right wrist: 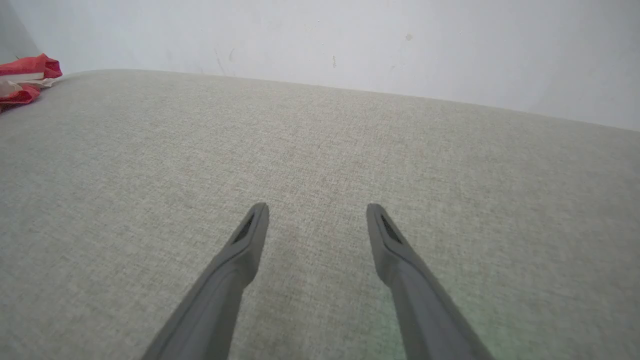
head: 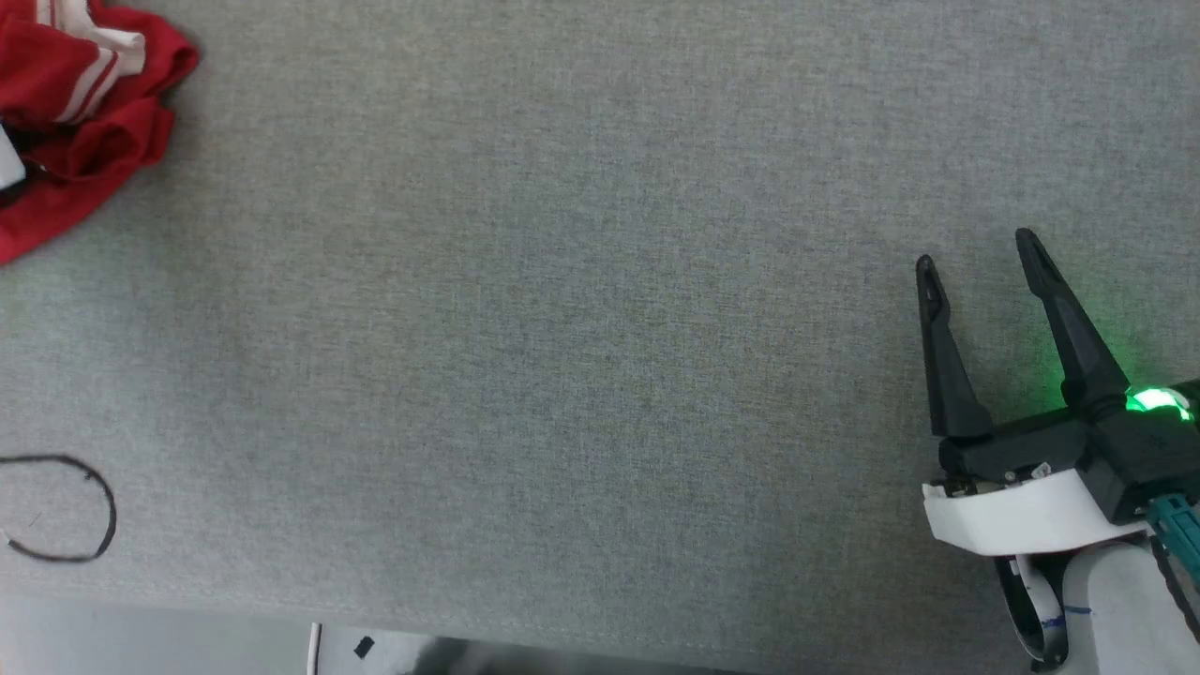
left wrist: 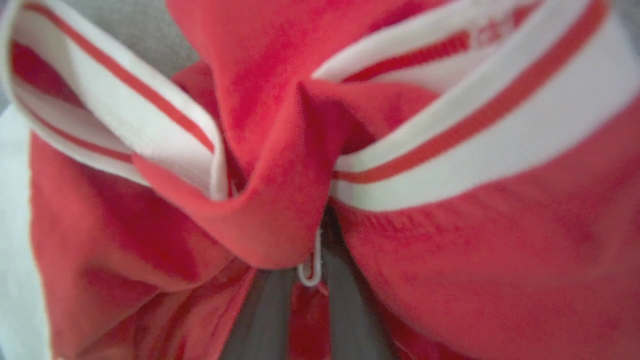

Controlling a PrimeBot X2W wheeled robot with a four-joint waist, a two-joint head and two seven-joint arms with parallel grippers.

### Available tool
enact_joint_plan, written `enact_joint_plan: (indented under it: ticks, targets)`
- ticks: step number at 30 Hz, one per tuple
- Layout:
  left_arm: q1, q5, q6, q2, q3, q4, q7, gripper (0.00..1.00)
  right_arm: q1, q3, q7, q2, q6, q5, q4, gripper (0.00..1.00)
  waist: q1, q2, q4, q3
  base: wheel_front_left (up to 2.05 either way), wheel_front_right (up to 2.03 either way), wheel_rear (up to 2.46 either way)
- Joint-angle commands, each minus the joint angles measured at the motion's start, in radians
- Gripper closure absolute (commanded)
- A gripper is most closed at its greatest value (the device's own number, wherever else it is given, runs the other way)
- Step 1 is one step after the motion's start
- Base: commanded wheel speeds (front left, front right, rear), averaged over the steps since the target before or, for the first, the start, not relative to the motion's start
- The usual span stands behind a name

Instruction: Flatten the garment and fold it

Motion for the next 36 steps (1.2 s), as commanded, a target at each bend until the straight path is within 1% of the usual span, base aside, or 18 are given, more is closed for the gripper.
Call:
enact_joint_plan:
  ticks: [1,5,9,10,12,16,21,25,29,31,36]
  targets:
    - [0.091,-0.010,-0.009,-0.068,-0.020,0.038,-0.031,1.00,-0.018,-0.006,-0.006,0.002,-0.002,-0.003,0.007,0.00,0.0003,0.0001,0.015,-0.035,0.00,0.00,0.00]
    - [0.086,-0.014,-0.010,-0.047,-0.012,0.009,-0.148,1.00,-0.021,-0.013,-0.011,0.003,-0.002,0.006,0.031,0.00,0.0003,0.0001,0.019,-0.099,0.00,0.00,0.00]
    - [0.070,-0.011,-0.011,-0.022,0.002,-0.021,-0.301,1.00,-0.015,-0.014,-0.020,0.003,-0.002,0.034,0.054,0.00,0.0003,0.0001,0.015,-0.183,0.00,0.00,0.00]
    - [0.070,-0.011,-0.011,-0.022,0.002,-0.021,-0.301,1.00,-0.015,-0.014,-0.020,0.003,-0.002,0.034,0.054,0.00,0.0003,0.0001,0.015,-0.183,0.00,0.00,0.00]
    - [0.065,0.004,-0.011,-0.007,-0.005,-0.042,-0.385,1.00,-0.008,-0.011,-0.024,0.003,-0.002,0.045,0.065,0.00,0.0003,0.0001,0.010,-0.229,0.00,0.00,0.00]
    - [0.063,0.018,-0.012,0.005,-0.050,-0.112,-0.538,1.00,0.013,-0.013,-0.029,0.003,-0.002,0.063,0.094,0.00,0.0003,0.0001,-0.001,-0.321,0.00,0.00,0.00]
    - [0.087,-0.008,-0.012,-0.008,-0.125,-0.236,-0.670,1.00,0.039,-0.021,-0.034,0.003,-0.002,0.079,0.125,0.00,0.0003,0.0001,-0.020,-0.425,0.00,0.00,0.00]
    - [0.123,-0.041,-0.012,-0.039,-0.192,-0.346,-0.716,1.00,0.055,-0.026,-0.035,0.003,-0.002,0.061,0.126,0.00,0.0003,0.0001,-0.043,-0.487,0.00,0.00,0.00]
    - [0.168,-0.071,-0.012,-0.083,-0.262,-0.451,-0.720,1.00,0.063,-0.050,-0.036,0.003,-0.002,0.043,0.120,0.00,0.0003,0.0001,-0.082,-0.530,0.00,0.00,0.00]
    - [0.188,-0.084,-0.012,-0.114,-0.288,-0.495,-0.720,1.00,0.067,-0.051,-0.032,0.003,-0.002,0.031,0.118,0.00,0.0003,0.0001,-0.107,-0.541,0.00,0.00,0.00]
    - [0.241,-0.099,-0.001,-0.219,-0.345,-0.591,-0.735,1.00,0.091,-0.046,-0.018,0.003,-0.002,0.009,0.112,0.00,0.0003,0.0001,-0.180,-0.542,0.00,0.00,0.00]
